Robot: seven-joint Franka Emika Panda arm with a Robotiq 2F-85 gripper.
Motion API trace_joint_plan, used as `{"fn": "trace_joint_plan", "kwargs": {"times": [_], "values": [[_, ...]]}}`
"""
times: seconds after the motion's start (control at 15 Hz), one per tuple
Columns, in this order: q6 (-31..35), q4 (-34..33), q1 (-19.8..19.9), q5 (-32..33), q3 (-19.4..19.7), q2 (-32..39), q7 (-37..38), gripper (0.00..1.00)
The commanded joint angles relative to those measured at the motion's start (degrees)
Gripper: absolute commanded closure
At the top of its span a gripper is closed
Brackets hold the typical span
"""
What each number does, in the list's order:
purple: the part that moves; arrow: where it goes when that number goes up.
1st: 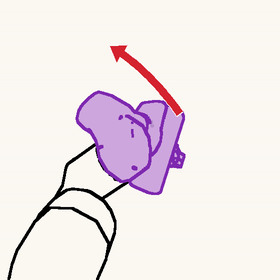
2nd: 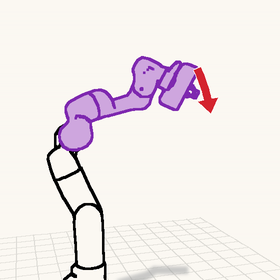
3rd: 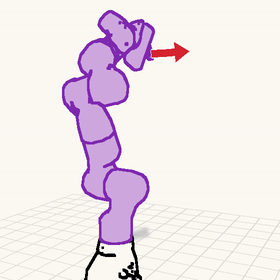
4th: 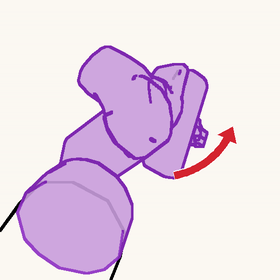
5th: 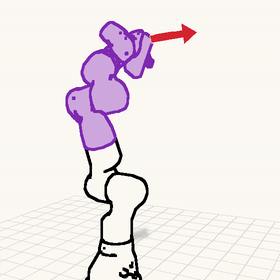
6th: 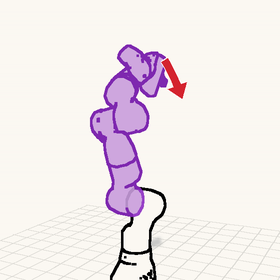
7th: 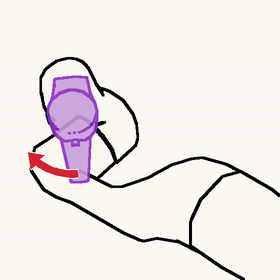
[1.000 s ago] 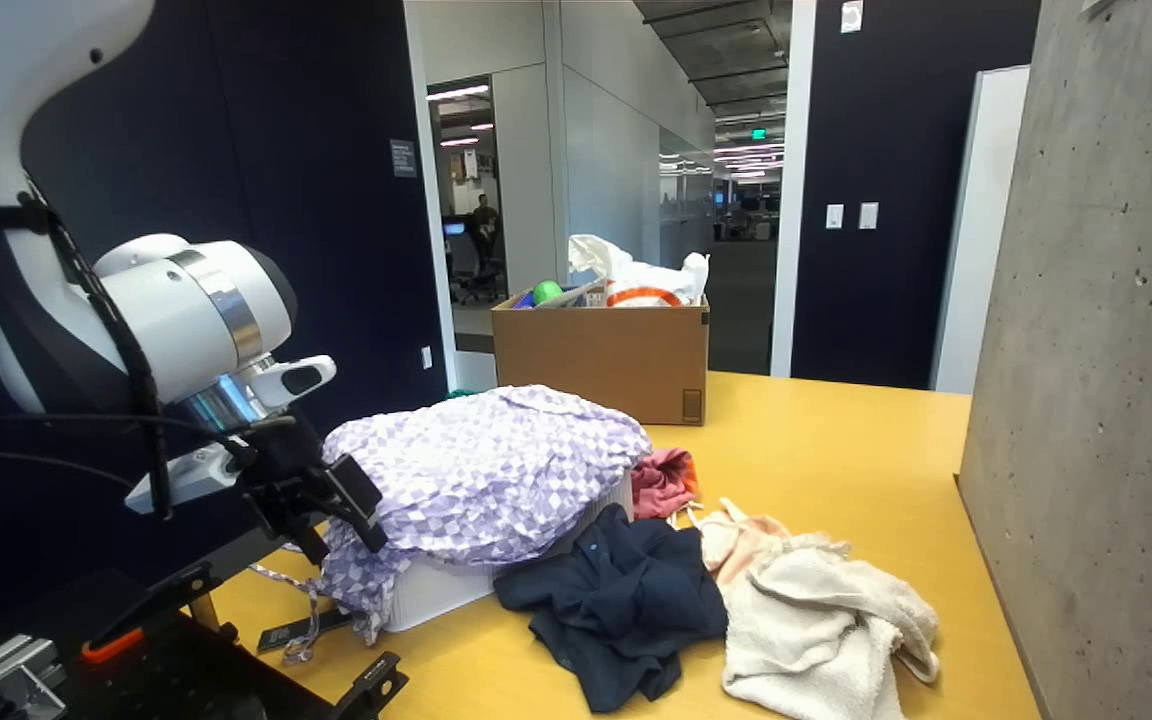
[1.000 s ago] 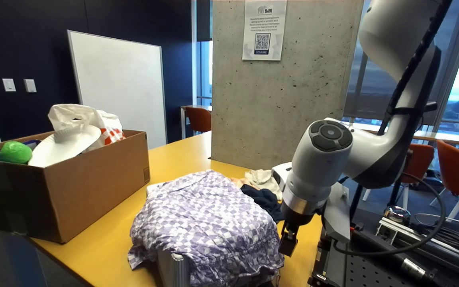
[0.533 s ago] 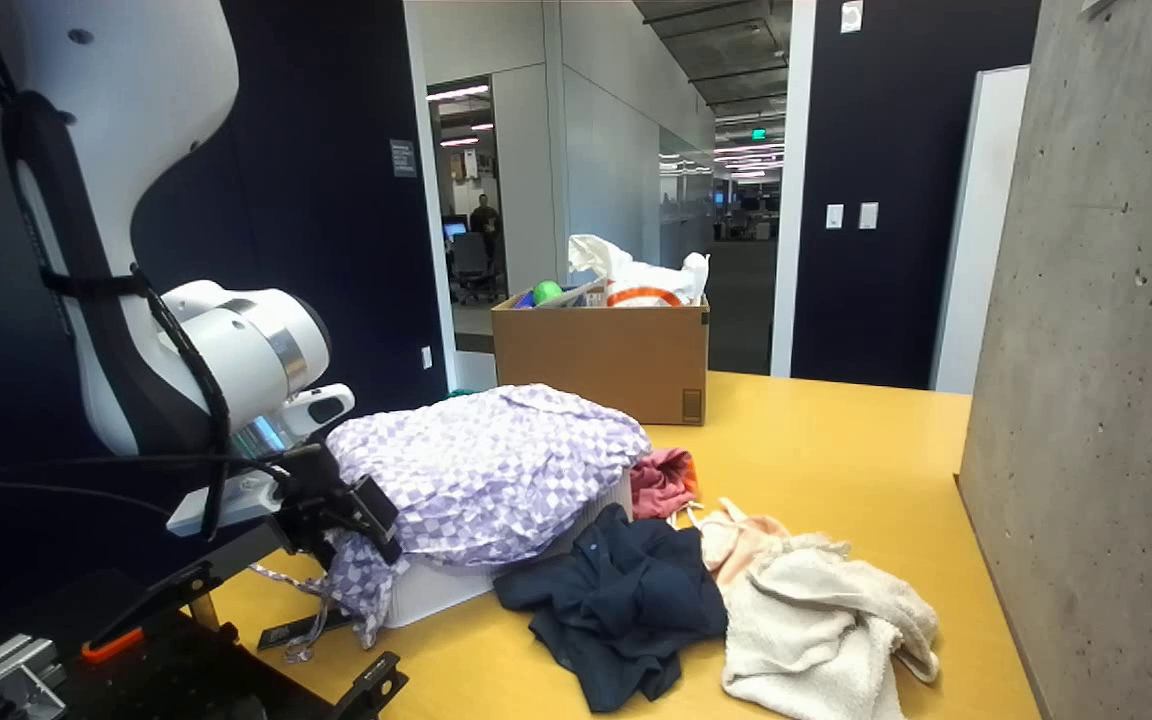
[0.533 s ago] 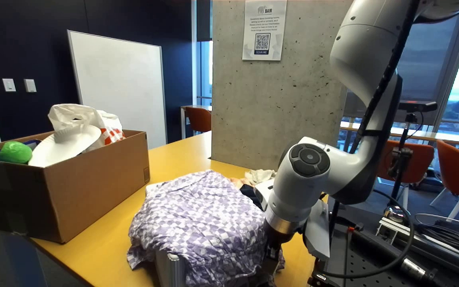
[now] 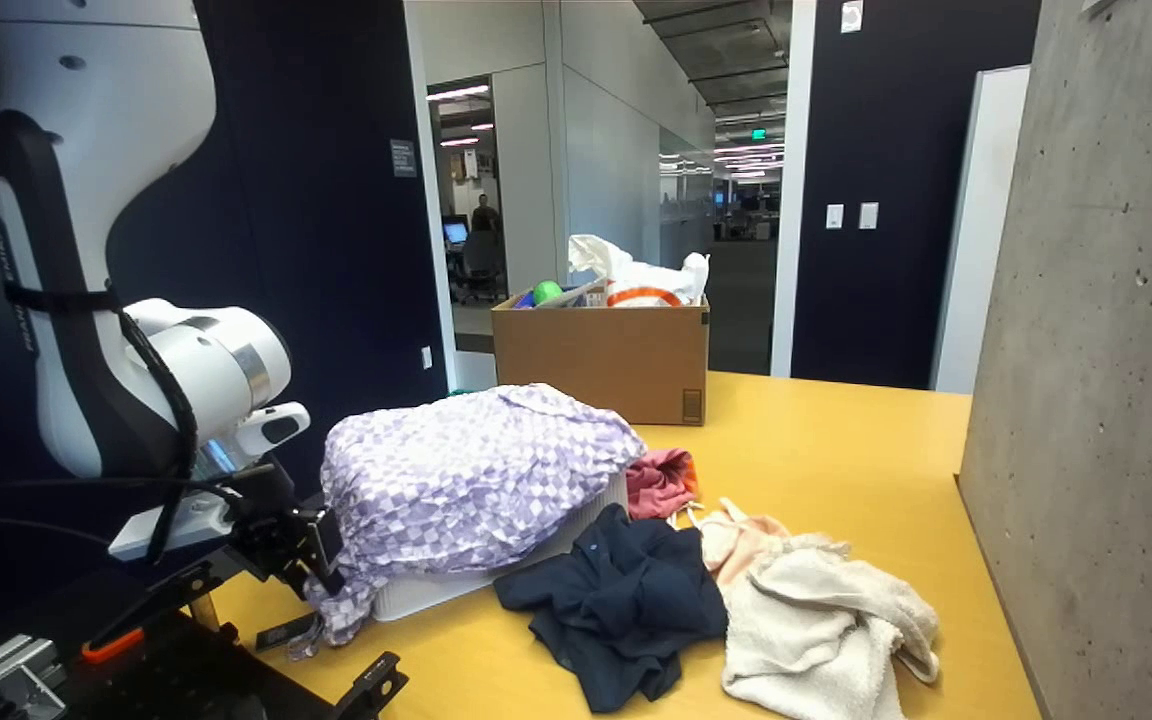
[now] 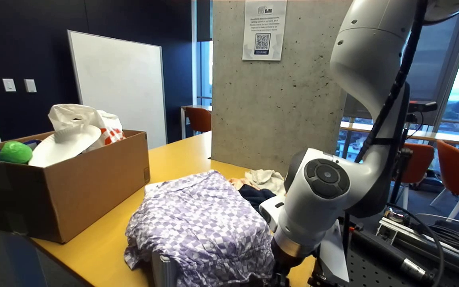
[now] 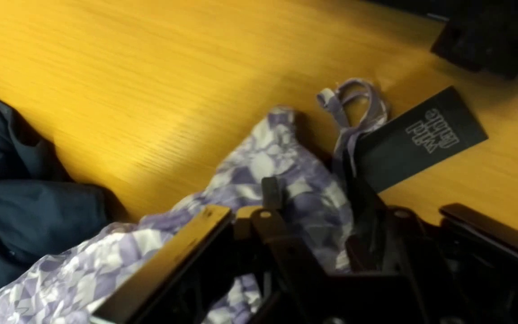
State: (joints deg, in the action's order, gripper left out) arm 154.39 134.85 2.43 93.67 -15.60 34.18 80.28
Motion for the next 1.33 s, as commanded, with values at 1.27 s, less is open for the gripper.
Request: {"fn": "trace_joint_plan", "kwargs": {"times": [1.27], "values": [[2.59, 13.73, 0.53, -19.1, 3.94, -33.08, -9.91, 0.99]]}}
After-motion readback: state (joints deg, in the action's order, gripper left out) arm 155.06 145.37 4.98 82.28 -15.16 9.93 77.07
